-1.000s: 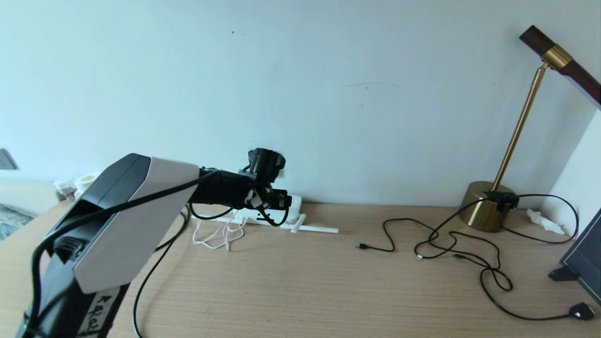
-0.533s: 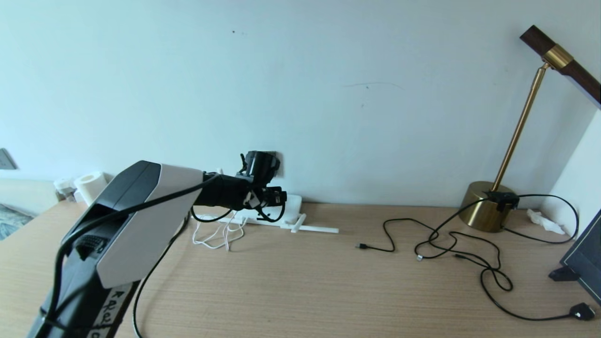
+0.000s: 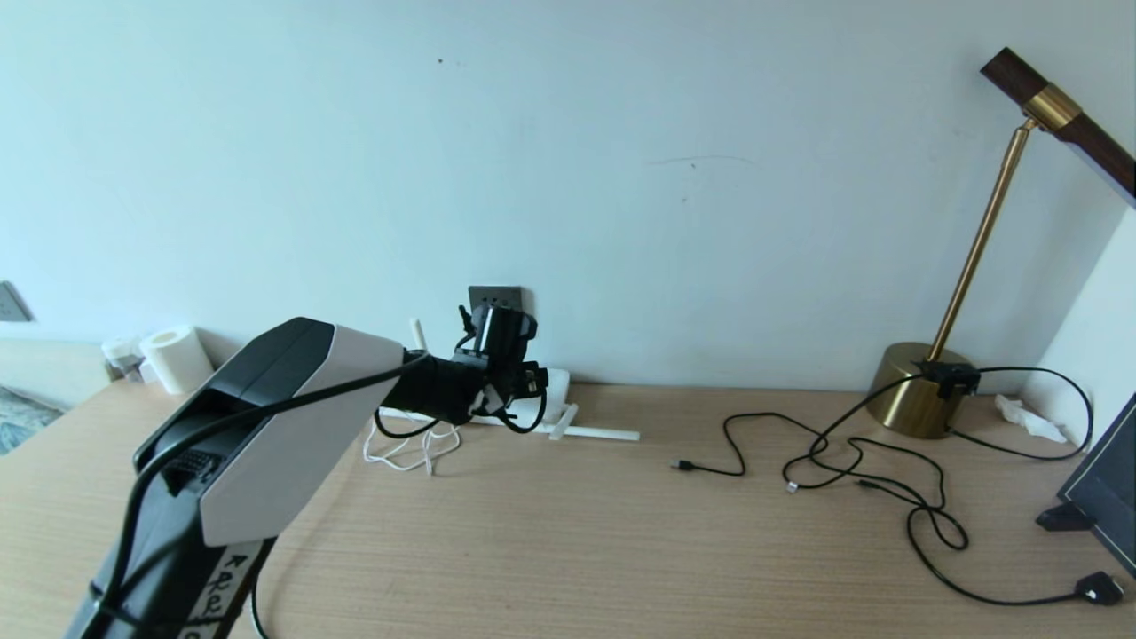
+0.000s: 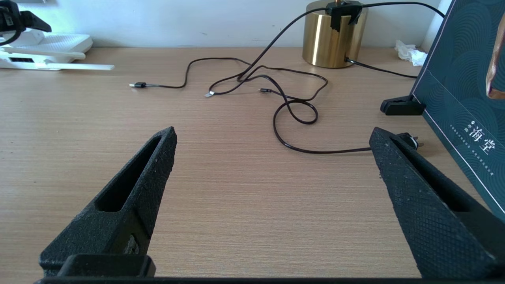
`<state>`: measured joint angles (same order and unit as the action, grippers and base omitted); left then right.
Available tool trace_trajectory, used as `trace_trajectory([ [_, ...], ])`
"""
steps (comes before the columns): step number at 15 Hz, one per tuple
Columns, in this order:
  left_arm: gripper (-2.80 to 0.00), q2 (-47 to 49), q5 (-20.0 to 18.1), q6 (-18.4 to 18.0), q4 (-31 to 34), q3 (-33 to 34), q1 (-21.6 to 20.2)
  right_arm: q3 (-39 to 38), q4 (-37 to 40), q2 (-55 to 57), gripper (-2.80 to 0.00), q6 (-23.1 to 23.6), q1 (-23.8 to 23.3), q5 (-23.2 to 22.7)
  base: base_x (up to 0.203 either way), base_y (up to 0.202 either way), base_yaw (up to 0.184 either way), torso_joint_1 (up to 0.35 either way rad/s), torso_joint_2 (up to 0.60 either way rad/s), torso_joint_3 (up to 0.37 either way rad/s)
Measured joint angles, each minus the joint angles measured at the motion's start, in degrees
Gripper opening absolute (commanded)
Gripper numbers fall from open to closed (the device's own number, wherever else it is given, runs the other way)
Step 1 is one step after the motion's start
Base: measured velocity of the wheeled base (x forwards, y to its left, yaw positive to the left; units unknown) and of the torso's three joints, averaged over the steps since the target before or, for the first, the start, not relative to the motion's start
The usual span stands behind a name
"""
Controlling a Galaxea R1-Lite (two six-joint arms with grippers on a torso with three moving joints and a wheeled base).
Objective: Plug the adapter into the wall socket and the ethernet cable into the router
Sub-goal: Hand it to the other hand
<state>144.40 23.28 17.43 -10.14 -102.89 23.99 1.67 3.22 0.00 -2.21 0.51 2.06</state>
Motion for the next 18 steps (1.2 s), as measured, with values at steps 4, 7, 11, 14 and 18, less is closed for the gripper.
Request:
trace_trajectory([
  [4, 0.0, 0.1, 1.6, -0.6, -9.4, 4.6, 0.2, 0.0, 0.0, 0.0, 0.0, 0.0, 0.0, 0.0, 0.0, 0.0, 0.0, 0.0, 0.0, 0.0],
  [7, 0.0, 0.3, 4.3, -3.0, -18.1, 7.9, 0.1, 0.0, 0.0, 0.0, 0.0, 0.0, 0.0, 0.0, 0.0, 0.0, 0.0, 0.0, 0.0, 0.0],
  [11, 0.0, 0.8, 6.0, -4.3, -25.9, 12.7, 0.5, 0.0, 0.0, 0.0, 0.0, 0.0, 0.0, 0.0, 0.0, 0.0, 0.0, 0.0, 0.0, 0.0],
  [14, 0.0, 1.1, 6.2, -4.4, -29.8, 15.2, 0.4, 0.0, 0.0, 0.0, 0.0, 0.0, 0.0, 0.0, 0.0, 0.0, 0.0, 0.0, 0.0, 0.0],
  [18, 0.0, 2.1, 7.4, -4.4, -31.6, 15.1, 0.4, 0.0, 0.0, 0.0, 0.0, 0.0, 0.0, 0.0, 0.0, 0.0, 0.0, 0.0, 0.0, 0.0],
])
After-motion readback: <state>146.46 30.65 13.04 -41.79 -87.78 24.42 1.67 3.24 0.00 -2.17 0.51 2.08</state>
